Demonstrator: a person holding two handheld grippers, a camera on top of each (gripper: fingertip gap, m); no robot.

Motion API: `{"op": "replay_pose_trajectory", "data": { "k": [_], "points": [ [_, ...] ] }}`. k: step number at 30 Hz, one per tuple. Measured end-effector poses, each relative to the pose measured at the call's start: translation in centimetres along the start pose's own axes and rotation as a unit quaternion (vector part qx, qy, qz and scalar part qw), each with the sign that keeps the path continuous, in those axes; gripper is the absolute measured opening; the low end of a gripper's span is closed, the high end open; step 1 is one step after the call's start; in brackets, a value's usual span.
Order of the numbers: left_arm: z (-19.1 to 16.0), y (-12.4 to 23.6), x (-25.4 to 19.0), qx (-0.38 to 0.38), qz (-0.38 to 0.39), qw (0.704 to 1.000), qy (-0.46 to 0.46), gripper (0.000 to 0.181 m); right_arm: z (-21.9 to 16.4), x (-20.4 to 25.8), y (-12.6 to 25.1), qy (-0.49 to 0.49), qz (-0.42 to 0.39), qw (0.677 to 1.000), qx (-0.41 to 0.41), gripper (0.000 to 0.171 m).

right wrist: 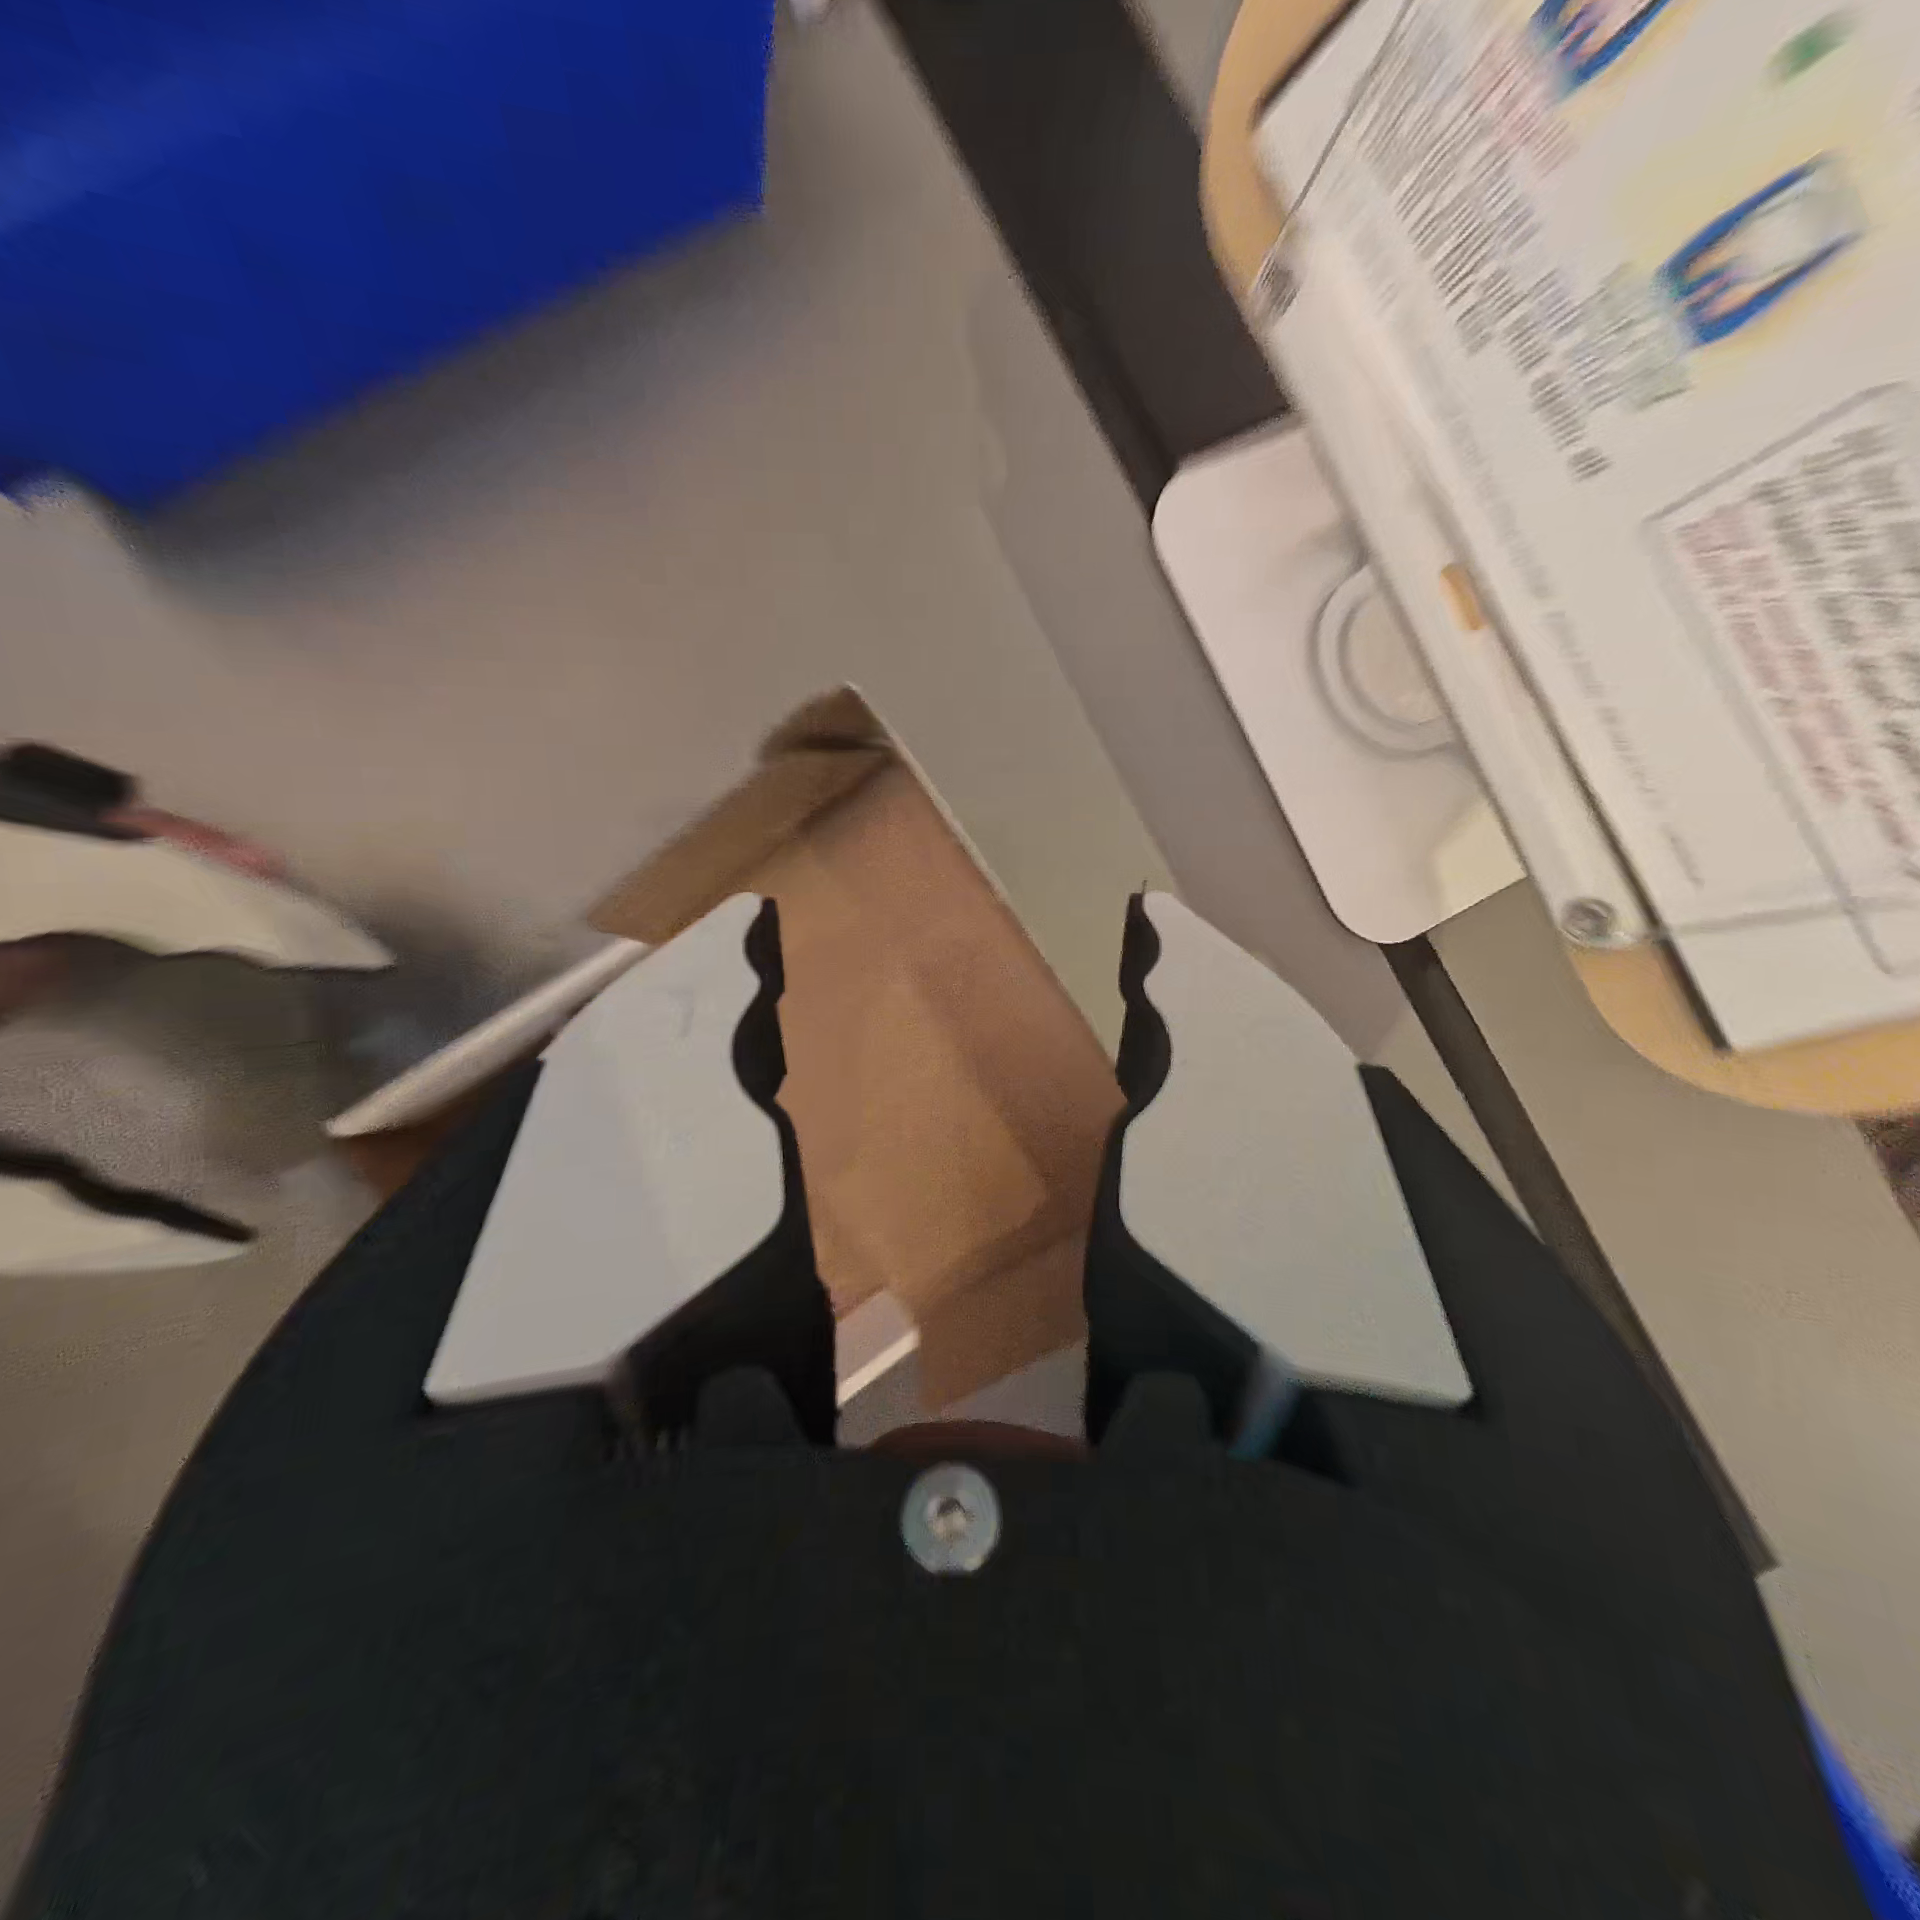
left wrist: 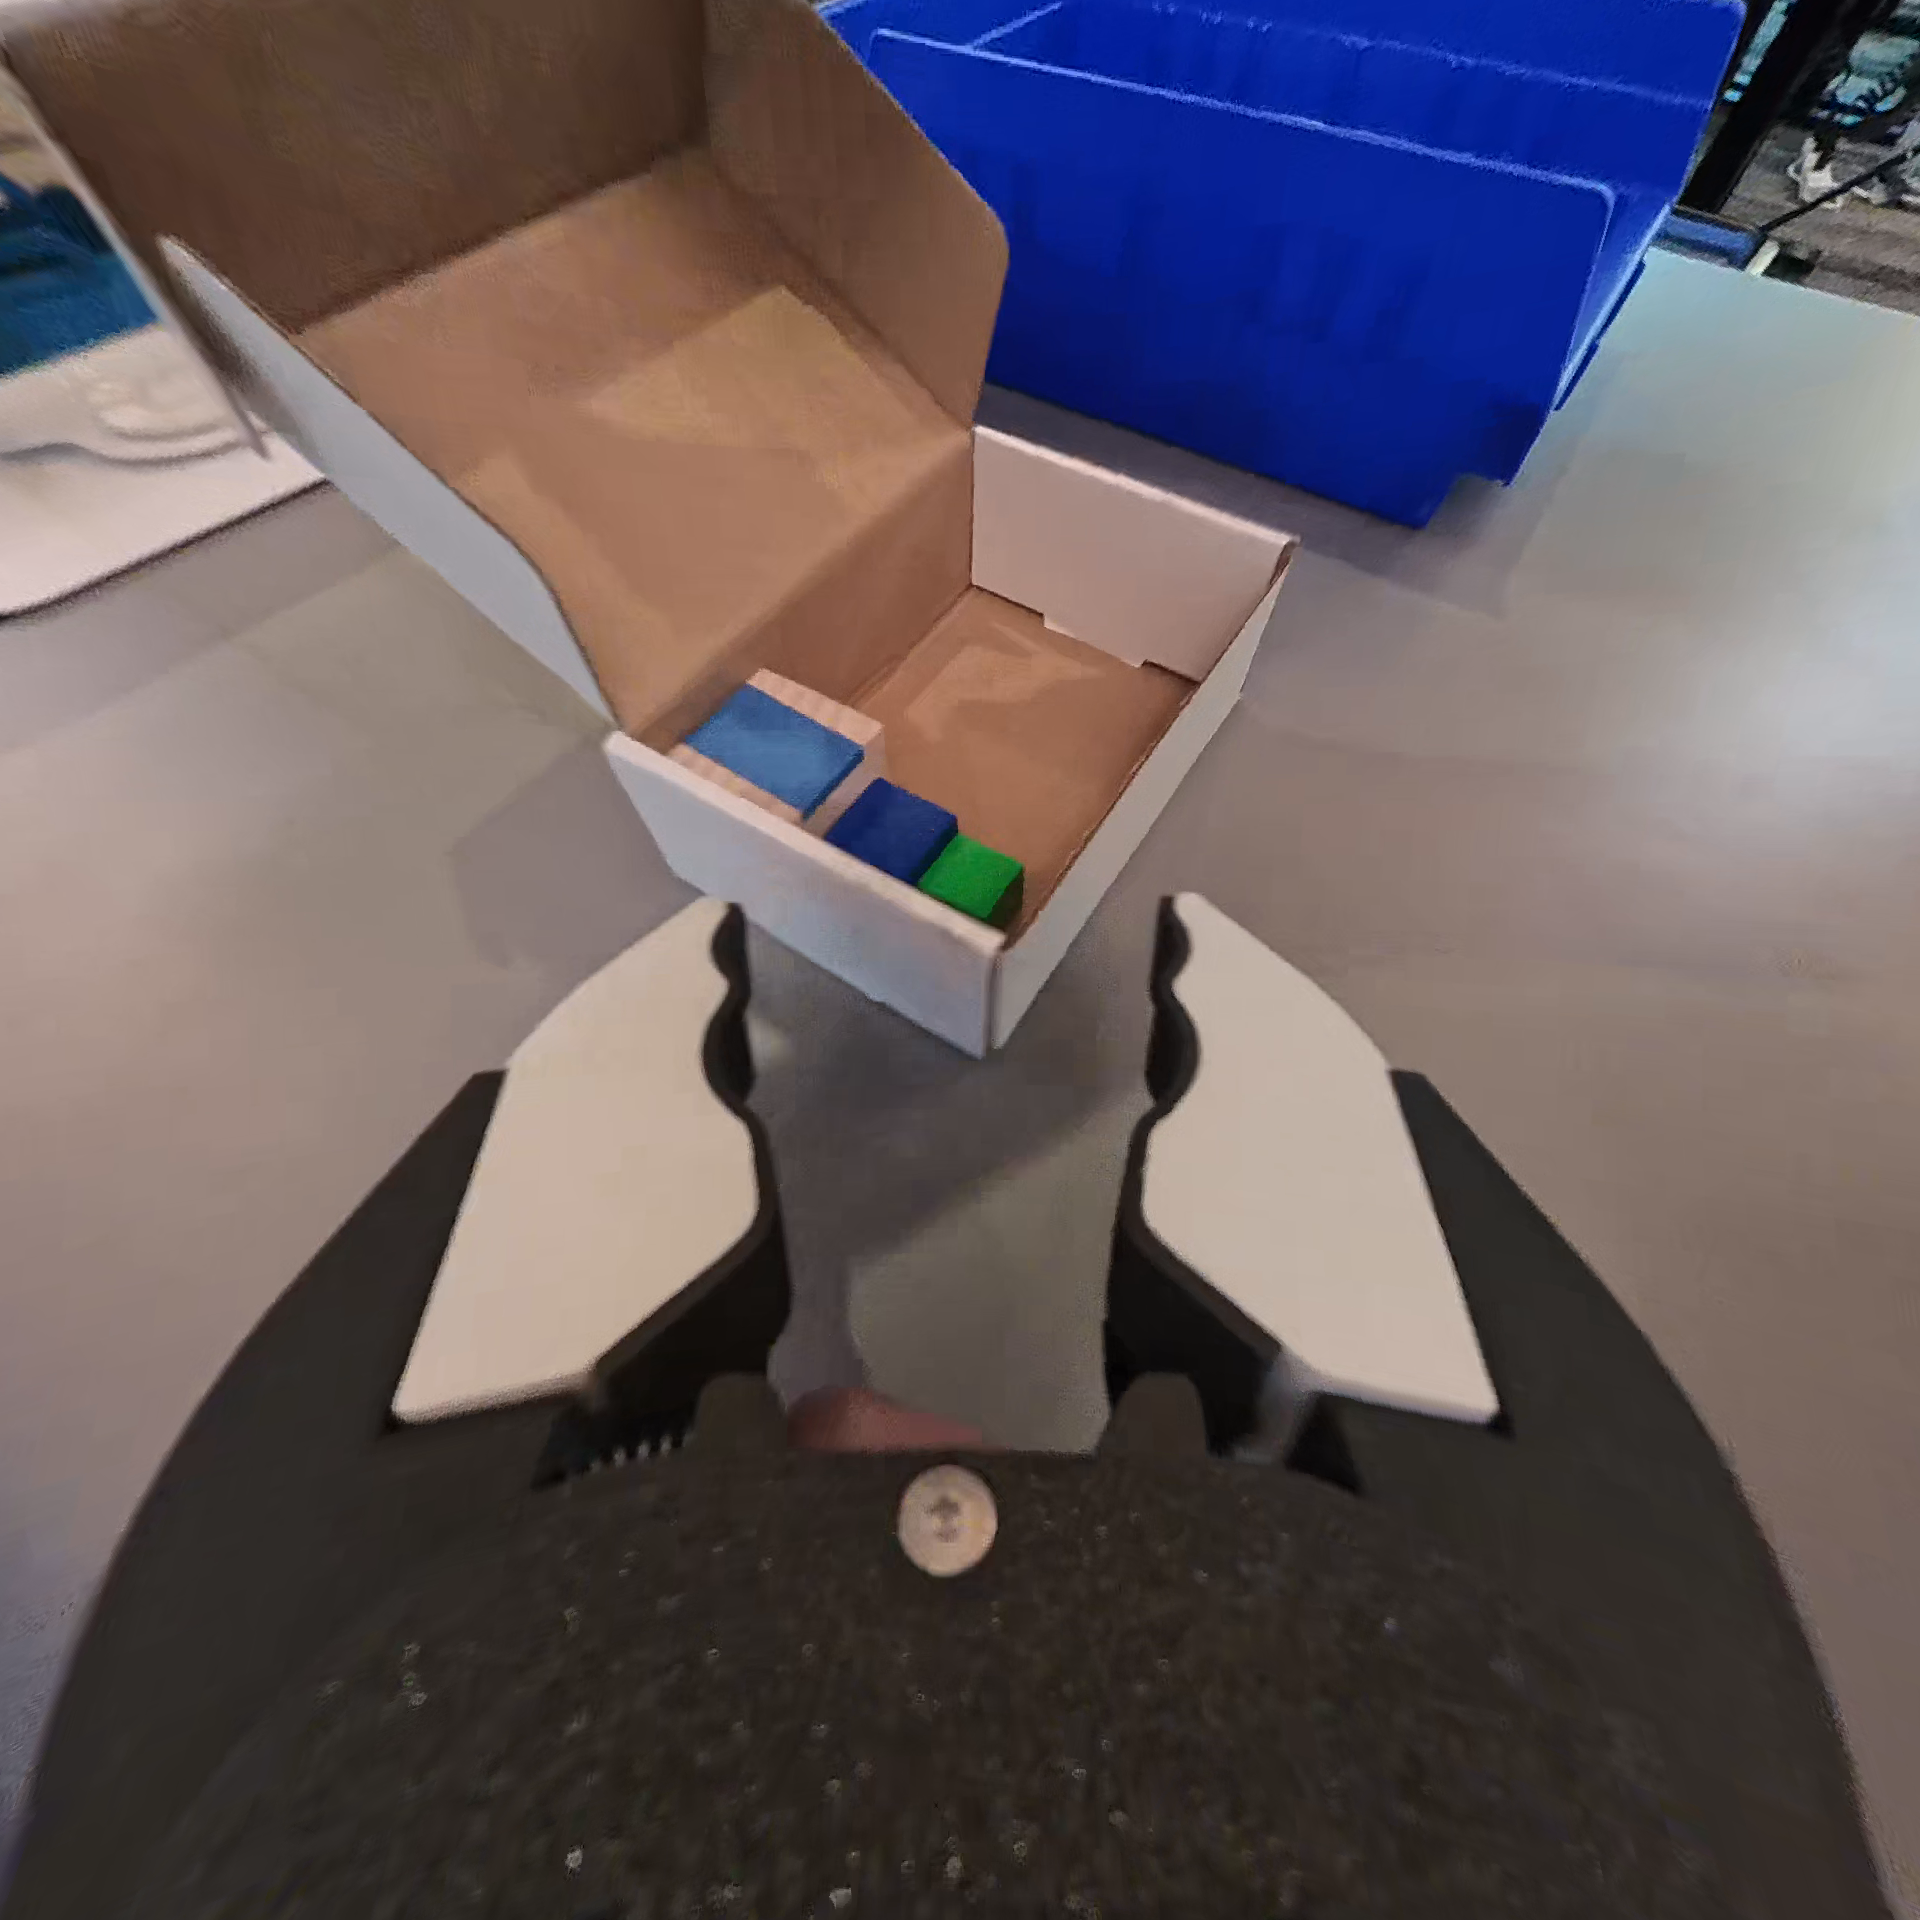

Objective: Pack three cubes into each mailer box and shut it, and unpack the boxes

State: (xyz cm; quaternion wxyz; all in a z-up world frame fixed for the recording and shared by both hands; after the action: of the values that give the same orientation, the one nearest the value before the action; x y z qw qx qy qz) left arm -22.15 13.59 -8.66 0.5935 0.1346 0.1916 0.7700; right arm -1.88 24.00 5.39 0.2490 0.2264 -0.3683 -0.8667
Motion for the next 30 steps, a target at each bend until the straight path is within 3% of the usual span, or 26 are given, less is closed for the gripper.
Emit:
{"op": "replay_pose_trajectory", "data": {
  "k": [3,5,10,13,30],
  "points": [
    [-0.3,0.1,2.8,0.009,-0.025,0.999,-0.02,0.096,-2.0,1.9,5.5,-0.096,-0.008,0.993,-0.067,0.052],
    [-0.1,-0.5,4.3,0.005,-0.071,0.997,-0.034,0.1,-4.7,4.0,6.5,-0.145,0.033,0.987,-0.063,0.061],
    [0.5,-3.5,6.0,0.021,-0.143,0.988,-0.052,0.112,-11.2,7.4,3.1,-0.268,0.084,0.958,-0.051,0.061],
    [0.7,-5.0,6.2,0.021,-0.168,0.984,-0.056,0.116,-12.9,8.1,0.8,-0.333,0.1,0.936,-0.052,0.062],
    [0.6,-4.5,3.2,0.016,-0.115,0.992,-0.056,0.109,-8.2,9.4,-6.6,-0.285,0.003,0.942,0.175,0.066]
  ]
}}
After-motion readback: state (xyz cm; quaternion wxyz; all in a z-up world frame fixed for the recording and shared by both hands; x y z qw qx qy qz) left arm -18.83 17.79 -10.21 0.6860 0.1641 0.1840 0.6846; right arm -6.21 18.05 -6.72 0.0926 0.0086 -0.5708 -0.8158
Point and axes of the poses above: each gripper's, where its closed fingertips meet, y back along the fingers, z out of its top, x = y × z across the jaws, the point moved 10 cm from there along y, back along the fingers, and after that the axes turned 3 degrees about -z, right-handed, at the moved point
